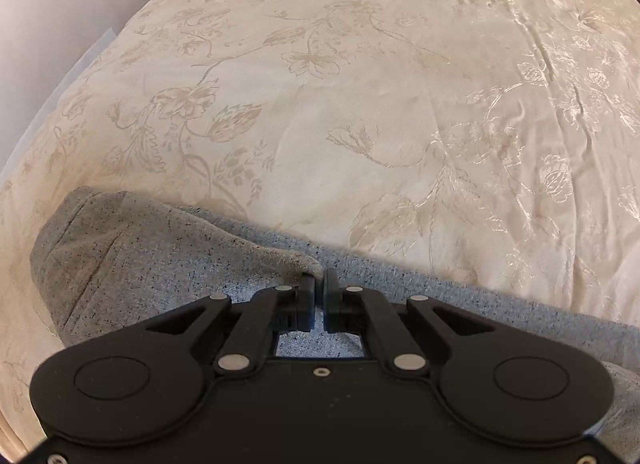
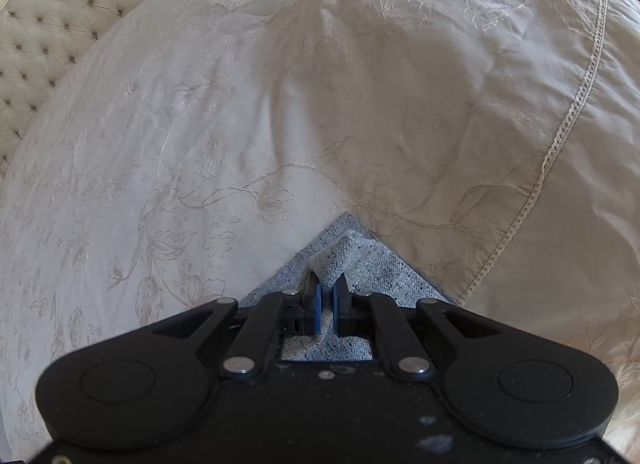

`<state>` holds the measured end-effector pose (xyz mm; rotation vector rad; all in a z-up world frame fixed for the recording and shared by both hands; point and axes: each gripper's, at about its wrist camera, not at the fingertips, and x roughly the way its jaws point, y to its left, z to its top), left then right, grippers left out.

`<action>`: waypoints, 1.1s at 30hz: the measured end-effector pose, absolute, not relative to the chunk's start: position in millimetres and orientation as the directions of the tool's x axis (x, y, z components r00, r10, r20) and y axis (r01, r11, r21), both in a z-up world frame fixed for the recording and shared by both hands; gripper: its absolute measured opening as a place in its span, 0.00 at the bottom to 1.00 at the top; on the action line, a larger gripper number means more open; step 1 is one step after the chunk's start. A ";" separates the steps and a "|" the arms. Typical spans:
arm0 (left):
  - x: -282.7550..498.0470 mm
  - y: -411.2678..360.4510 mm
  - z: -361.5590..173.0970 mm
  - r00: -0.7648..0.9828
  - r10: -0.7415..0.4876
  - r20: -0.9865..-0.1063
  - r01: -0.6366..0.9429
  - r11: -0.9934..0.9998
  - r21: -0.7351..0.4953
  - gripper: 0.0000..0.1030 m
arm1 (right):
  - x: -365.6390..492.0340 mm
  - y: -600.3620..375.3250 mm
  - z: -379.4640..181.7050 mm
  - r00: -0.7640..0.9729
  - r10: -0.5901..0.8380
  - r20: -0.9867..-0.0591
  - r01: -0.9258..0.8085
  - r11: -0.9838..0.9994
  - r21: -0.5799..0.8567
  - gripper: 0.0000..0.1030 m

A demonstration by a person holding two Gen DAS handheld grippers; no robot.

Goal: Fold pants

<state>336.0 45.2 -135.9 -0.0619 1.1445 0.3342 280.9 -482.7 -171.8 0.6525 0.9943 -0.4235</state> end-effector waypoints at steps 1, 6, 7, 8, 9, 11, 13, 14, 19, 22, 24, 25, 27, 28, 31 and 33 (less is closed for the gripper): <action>341.6 43.3 -141.0 0.358 0.235 -0.903 -0.294 0.947 0.130 0.04 | 284.7 -484.4 -174.8 0.483 -0.034 -0.875 0.608 0.732 0.307 0.06; 354.1 38.3 -160.7 0.328 0.259 -0.908 -0.302 0.940 0.159 0.04 | 303.2 -486.5 -189.0 0.460 -0.021 -0.888 0.614 0.730 0.301 0.06; 355.4 37.5 -163.6 0.326 0.265 -0.908 -0.300 0.939 0.166 0.04 | 305.8 -486.8 -191.2 0.460 -0.020 -0.888 0.613 0.730 0.301 0.07; 356.8 36.6 -166.5 0.323 0.271 -0.907 -0.297 0.939 0.175 0.04 | 309.0 -487.6 -193.3 0.460 -0.018 -0.888 0.611 0.732 0.302 0.07; 357.4 36.0 -169.0 0.321 0.275 -0.906 -0.295 0.938 0.180 0.04 | 311.3 -488.3 -195.5 0.460 -0.012 -0.888 0.607 0.734 0.304 0.09; 358.5 35.1 -172.4 0.318 0.280 -0.906 -0.293 0.938 0.187 0.04 | 314.4 -493.2 -199.5 0.473 0.020 -0.881 0.597 0.728 0.338 0.16; 359.0 35.4 -174.2 0.317 0.281 -0.906 -0.296 0.937 0.187 0.04 | 311.1 -499.8 -194.8 0.501 0.040 -0.865 0.589 0.717 0.374 0.17; 359.3 34.7 -175.2 0.315 0.283 -0.906 -0.294 0.937 0.191 0.04 | 306.9 -502.9 -189.9 0.523 0.046 -0.851 0.575 0.718 0.392 0.18; 360.2 32.7 -177.8 0.313 0.289 -0.905 -0.285 0.937 0.201 0.04 | 284.4 -519.4 -168.6 0.581 0.053 -0.812 0.489 0.775 0.401 0.23; 360.2 32.5 -178.3 0.313 0.290 -0.905 -0.283 0.937 0.202 0.04 | 284.2 -528.4 -171.0 0.578 0.074 -0.813 0.456 0.796 0.397 0.24; 360.0 31.8 -178.8 0.314 0.292 -0.903 -0.280 0.938 0.206 0.04 | 291.9 -530.2 -176.3 0.578 0.096 -0.810 0.428 0.810 0.401 0.28; 359.8 31.1 -178.9 0.314 0.294 -0.903 -0.278 0.938 0.209 0.04 | 297.7 -531.1 -180.8 0.569 0.108 -0.815 0.417 0.817 0.399 0.29; 359.9 30.1 -179.4 0.315 0.299 -0.901 -0.274 0.937 0.216 0.04 | 310.6 -530.9 -191.9 0.547 0.122 -0.828 0.402 0.829 0.388 0.29; 359.9 29.7 -179.4 0.315 0.301 -0.900 -0.274 0.937 0.217 0.04 | 315.1 -530.3 -195.6 0.542 0.131 -0.830 0.390 0.836 0.387 0.29; 360.5 30.2 -179.6 0.314 0.304 -0.899 -0.280 0.935 0.218 0.04 | 328.4 -528.5 -207.3 0.530 0.145 -0.835 0.361 0.853 0.378 0.30; 360.8 30.0 -178.8 0.314 0.304 -0.899 -0.285 0.934 0.216 0.04 | 333.8 -530.1 -212.2 0.523 0.141 -0.841 0.364 0.855 0.370 0.30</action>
